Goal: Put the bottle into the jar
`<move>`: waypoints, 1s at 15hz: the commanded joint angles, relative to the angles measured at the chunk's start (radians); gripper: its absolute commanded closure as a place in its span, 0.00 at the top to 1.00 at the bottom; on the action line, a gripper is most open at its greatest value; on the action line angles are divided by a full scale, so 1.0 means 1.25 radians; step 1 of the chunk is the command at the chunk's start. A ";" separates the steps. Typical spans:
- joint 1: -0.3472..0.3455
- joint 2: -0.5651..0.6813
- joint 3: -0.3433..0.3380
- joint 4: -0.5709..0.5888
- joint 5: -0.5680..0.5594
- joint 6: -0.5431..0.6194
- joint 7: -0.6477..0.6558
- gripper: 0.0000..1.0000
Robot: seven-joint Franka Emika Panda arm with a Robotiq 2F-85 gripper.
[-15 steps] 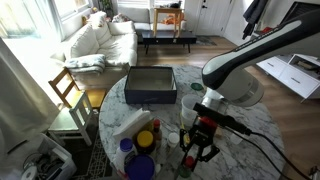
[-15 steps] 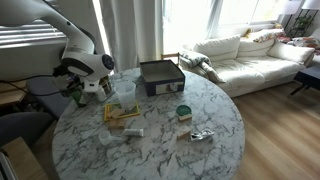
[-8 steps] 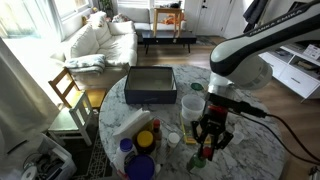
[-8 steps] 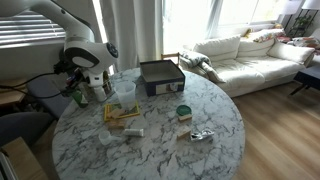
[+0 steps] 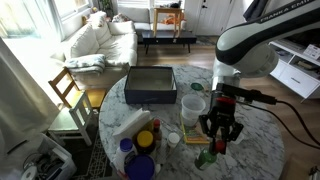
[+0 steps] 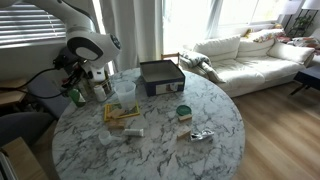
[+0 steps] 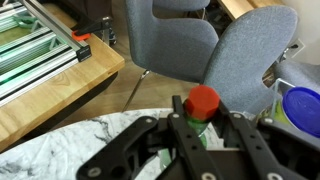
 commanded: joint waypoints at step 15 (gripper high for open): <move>-0.057 0.089 -0.051 0.432 -0.120 -0.319 0.086 0.08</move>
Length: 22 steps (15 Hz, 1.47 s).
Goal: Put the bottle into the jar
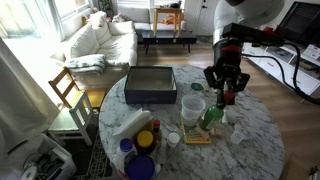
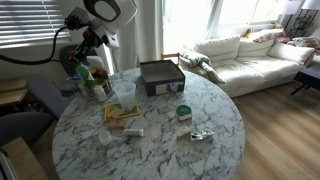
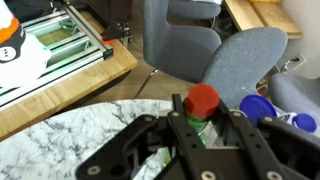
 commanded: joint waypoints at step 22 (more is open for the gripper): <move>-0.061 0.255 -0.032 0.233 0.105 0.132 0.100 0.08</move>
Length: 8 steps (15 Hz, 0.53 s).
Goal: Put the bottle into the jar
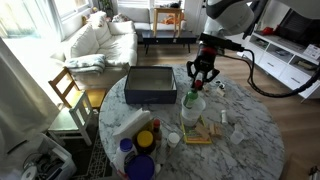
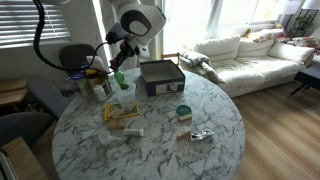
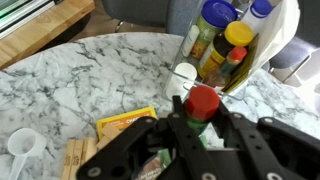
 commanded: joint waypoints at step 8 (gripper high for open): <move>0.001 0.015 0.001 0.003 0.056 0.002 0.153 0.08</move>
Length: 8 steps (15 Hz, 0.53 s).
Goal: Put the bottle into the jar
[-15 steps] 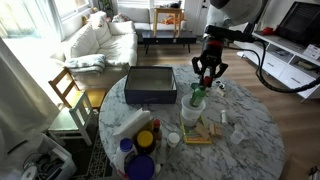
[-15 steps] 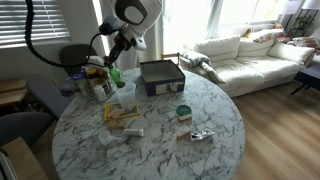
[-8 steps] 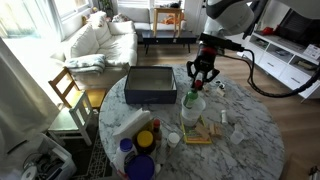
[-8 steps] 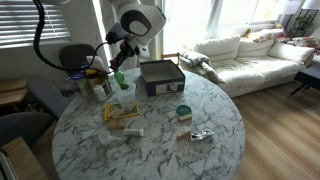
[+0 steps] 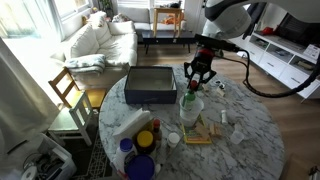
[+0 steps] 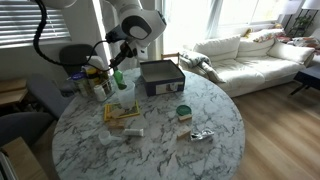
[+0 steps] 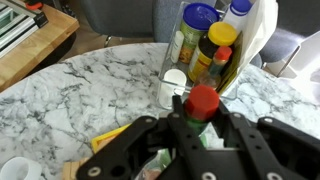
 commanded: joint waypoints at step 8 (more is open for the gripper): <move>0.001 0.003 0.003 0.012 -0.010 -0.014 0.123 0.08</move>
